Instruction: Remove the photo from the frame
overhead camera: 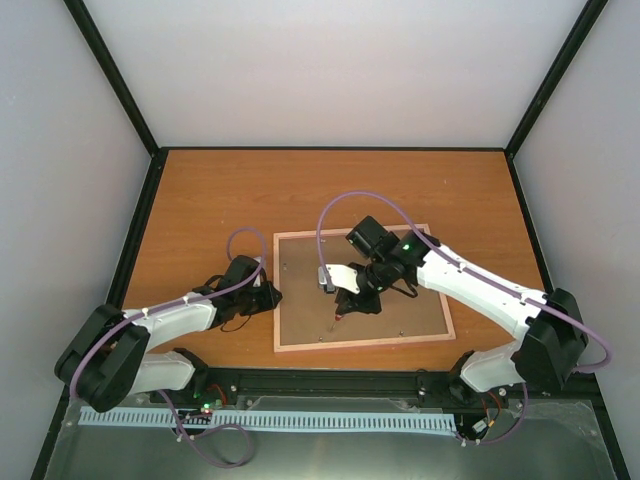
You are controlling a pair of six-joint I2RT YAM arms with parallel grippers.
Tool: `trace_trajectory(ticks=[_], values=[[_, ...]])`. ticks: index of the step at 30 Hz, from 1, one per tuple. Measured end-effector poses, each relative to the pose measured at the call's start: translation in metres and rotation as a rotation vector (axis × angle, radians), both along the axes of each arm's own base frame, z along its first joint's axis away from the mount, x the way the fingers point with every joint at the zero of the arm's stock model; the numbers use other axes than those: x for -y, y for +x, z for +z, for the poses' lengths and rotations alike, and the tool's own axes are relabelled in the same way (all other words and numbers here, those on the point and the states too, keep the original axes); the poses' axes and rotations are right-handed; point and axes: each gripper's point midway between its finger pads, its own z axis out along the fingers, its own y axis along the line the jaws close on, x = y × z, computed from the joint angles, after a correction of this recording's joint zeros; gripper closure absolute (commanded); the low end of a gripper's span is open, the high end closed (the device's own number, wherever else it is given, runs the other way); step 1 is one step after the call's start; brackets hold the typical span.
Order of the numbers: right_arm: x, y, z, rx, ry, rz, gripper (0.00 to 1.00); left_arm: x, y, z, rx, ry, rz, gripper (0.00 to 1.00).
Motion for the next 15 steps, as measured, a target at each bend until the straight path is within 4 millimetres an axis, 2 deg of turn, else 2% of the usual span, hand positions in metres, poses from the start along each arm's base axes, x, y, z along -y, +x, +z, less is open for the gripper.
trace_trajectory(ticks=[8, 15], values=[[-0.006, -0.007, -0.014, -0.049, -0.023, 0.025, 0.97, 0.000, 0.000, 0.000, 0.000, 0.000, 0.000, 0.99], [-0.015, -0.014, -0.018, -0.063, -0.011, 0.053, 0.97, -0.001, -0.001, 0.000, 0.000, 0.001, 0.001, 0.99]])
